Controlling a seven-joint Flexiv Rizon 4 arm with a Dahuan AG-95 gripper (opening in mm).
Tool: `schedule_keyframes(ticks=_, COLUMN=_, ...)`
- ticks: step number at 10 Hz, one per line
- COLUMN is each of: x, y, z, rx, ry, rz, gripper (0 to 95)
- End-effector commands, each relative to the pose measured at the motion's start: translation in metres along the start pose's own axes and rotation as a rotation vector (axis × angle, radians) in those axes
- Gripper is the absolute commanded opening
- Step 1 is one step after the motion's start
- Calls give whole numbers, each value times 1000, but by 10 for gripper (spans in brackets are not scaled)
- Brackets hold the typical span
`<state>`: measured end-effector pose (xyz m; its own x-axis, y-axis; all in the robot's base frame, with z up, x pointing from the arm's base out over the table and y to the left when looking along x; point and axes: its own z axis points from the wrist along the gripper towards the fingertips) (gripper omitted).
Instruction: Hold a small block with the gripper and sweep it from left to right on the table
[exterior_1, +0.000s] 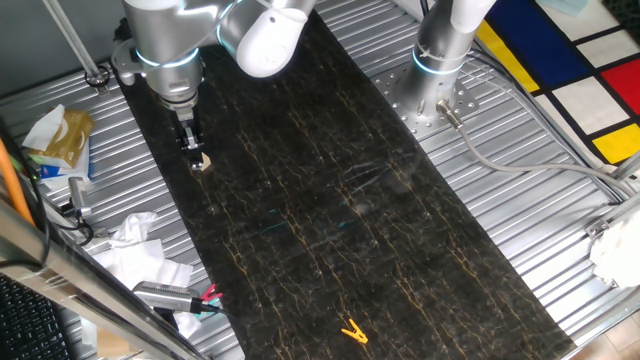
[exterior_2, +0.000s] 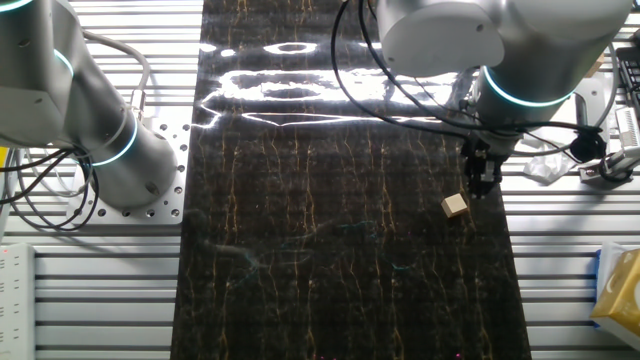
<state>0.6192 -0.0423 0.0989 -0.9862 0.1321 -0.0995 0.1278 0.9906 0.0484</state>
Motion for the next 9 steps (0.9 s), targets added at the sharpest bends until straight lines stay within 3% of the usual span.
schedule_keyframes(ticks=1, x=-1, y=0, z=0, rx=2, ry=-2, rz=2, gripper=570)
schedule_keyframes(ticks=3, x=-2, y=0, z=1, rx=10, ry=18, rz=-4, gripper=570)
schedule_keyframes(ticks=9, x=-1, y=0, z=0, rx=19, ry=16, rz=-29, gripper=570)
